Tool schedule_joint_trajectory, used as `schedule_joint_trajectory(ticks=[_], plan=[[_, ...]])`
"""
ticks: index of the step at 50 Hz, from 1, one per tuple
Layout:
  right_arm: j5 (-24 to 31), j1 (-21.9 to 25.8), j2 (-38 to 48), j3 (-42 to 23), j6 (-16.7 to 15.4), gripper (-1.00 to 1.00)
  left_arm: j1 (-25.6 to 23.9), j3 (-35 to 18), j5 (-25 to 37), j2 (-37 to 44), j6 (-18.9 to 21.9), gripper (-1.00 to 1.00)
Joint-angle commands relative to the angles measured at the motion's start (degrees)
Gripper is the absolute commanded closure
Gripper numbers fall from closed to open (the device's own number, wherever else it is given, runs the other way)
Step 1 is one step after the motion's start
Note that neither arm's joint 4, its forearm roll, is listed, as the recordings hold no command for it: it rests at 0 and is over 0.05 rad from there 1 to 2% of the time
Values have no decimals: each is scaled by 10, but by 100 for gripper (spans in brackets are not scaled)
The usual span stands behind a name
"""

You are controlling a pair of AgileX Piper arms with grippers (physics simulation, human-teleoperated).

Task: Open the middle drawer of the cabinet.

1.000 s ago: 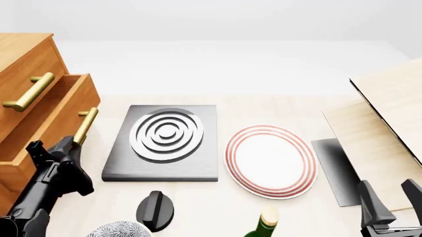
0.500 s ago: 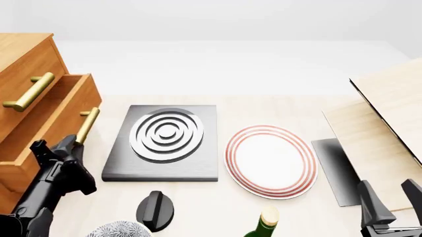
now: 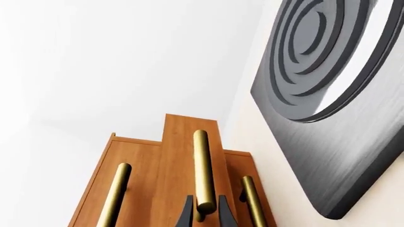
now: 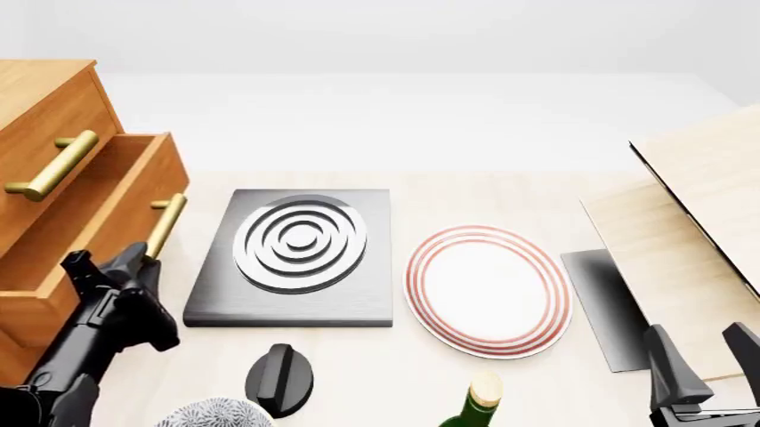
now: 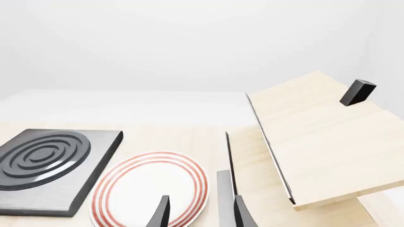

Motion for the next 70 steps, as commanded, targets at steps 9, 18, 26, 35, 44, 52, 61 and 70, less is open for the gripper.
schedule_joint_trajectory(ticks=[9, 18, 26, 35, 44, 52, 61, 70], plan=[[0, -3, -4, 0, 1, -100, -72, -18, -26, -14, -5, 100], [0, -4, -4, 0, 2, -100, -74, -22, -26, -10, -5, 100], [-1, -3, -3, 0, 2, -100, -86, -25, -26, -8, -7, 100], [-1, -3, -3, 0, 1, -100, -95, -25, -26, -7, -9, 100], [-1, -3, -3, 0, 1, -100, -102, -27, -26, -6, -10, 100], [0, -3, -4, 0, 1, -100, -104, -25, -26, -7, -10, 100], [-1, -3, -4, 0, 1, -100, -113, -14, -26, -16, -15, 100], [-1, -3, -3, 0, 2, -100, -106, -37, -26, 8, -4, 100]])
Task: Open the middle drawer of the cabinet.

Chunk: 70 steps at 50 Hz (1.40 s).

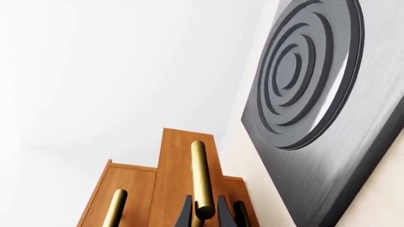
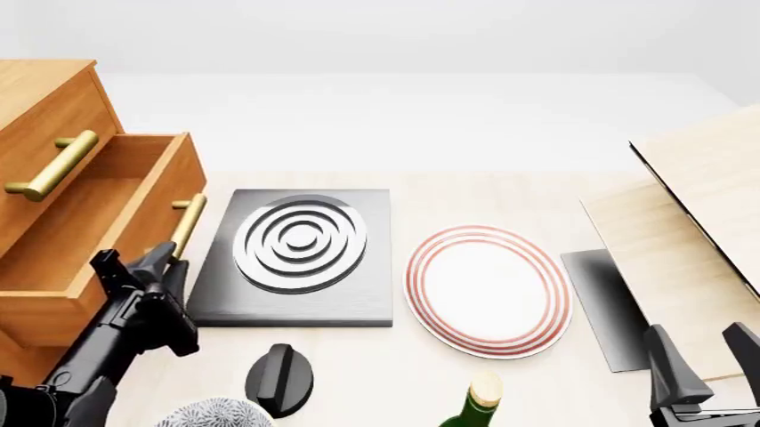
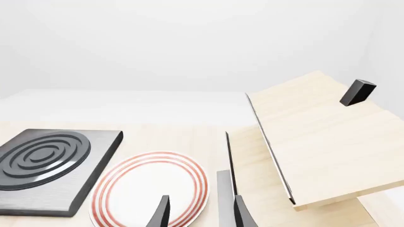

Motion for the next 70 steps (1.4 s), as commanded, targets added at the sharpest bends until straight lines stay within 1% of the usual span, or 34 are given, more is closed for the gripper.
schedule_joint_trajectory(ticks=[1, 2, 23, 29, 35, 42, 63, 70], plan=[[-1, -3, -3, 0, 1, -100, -40, -36, -24, 6, 6, 100], [-1, -3, -3, 0, 1, -100, -38, -38, -24, 8, 6, -100], [0, -3, -4, 0, 1, -100, -42, -35, -24, 2, 7, -100], [-1, -4, -4, 0, 2, -100, -49, -22, -24, -18, 3, -100], [-1, -4, -4, 0, 2, -100, -57, 9, -24, -54, -7, -100], [-2, -3, -3, 0, 1, -100, -69, 32, -24, -86, -16, -100], [0, -4, -4, 0, 1, -100, -90, 60, -24, -133, -32, -100], [-1, -3, -3, 0, 1, -100, -104, 81, -24, -169, -45, -100]])
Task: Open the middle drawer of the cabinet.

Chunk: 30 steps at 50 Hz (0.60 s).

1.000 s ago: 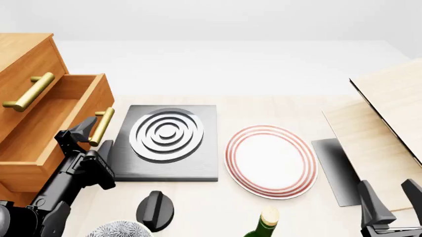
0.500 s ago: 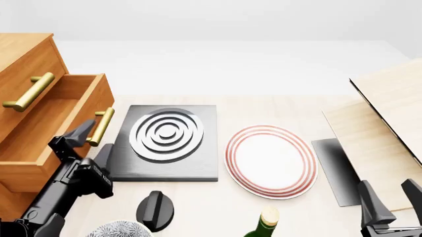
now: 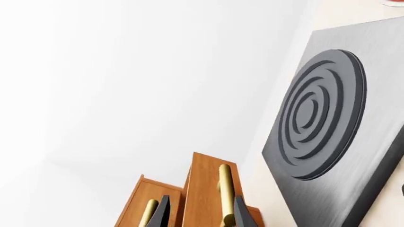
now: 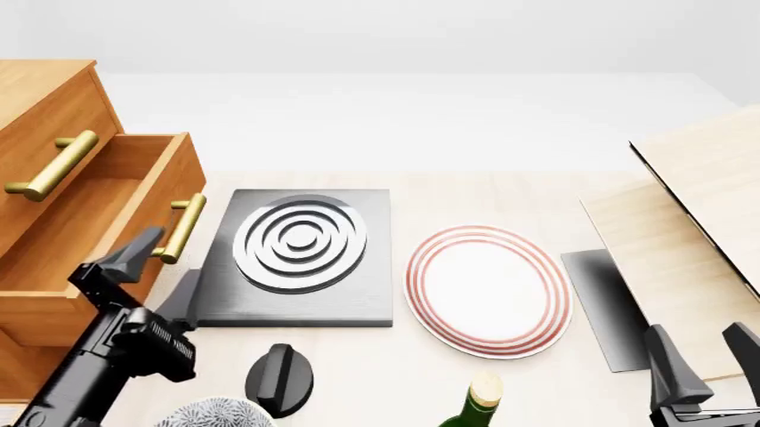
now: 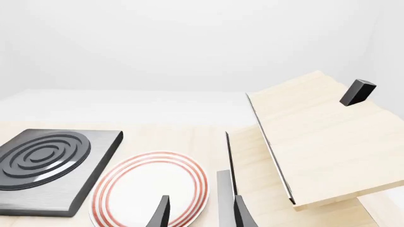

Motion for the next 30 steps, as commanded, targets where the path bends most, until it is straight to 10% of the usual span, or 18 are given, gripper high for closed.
schedule_joint_trajectory(ticks=[1, 30], plan=[[-1, -3, -4, 0, 1, -100, -27, 24, -3, -43, -20, -100], [-1, -4, -4, 0, 2, -100, -94, 40, -3, -115, -111, -100]])
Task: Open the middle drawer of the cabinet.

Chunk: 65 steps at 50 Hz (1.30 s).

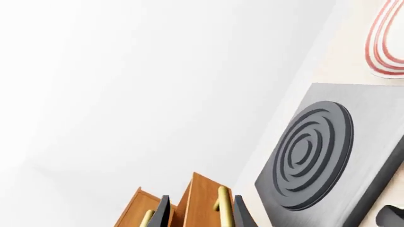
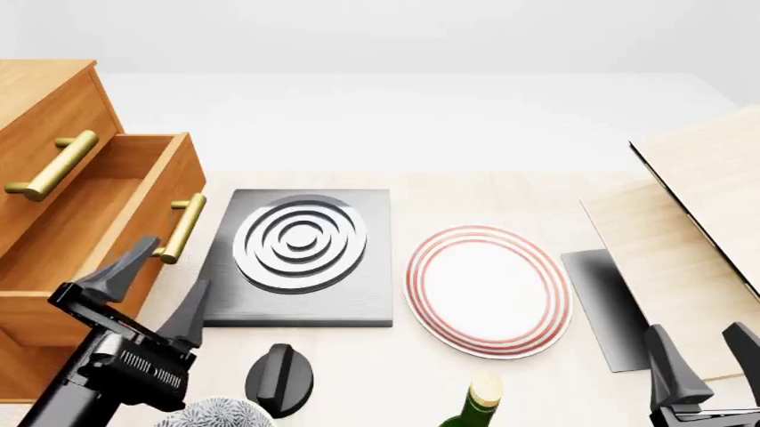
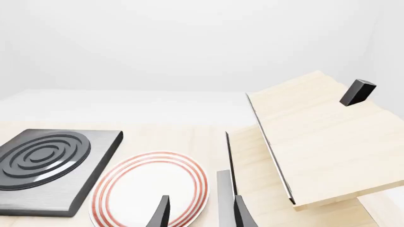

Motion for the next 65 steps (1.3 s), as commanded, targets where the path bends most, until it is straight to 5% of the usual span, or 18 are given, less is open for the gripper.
schedule_joint_trajectory(ticks=[1, 16, 25, 31, 33, 43, 65], plan=[[0, -3, -4, 0, 1, -100, -33, 2, -3, -29, -30, -100], [1, -4, -5, 0, 2, -100, -55, 3, 16, -71, -39, -100], [1, -4, -5, 0, 2, -100, -74, 2, 155, -227, -55, -100], [0, -4, -5, 0, 1, -100, -57, -37, 337, -352, -127, -100], [0, -4, -4, 0, 2, -100, -58, -33, 336, -362, -120, -100], [0, -3, -4, 0, 2, -100, -37, -132, 534, -432, -227, -100], [0, -4, -4, 0, 2, -100, -10, -274, 707, -382, -390, -100]])
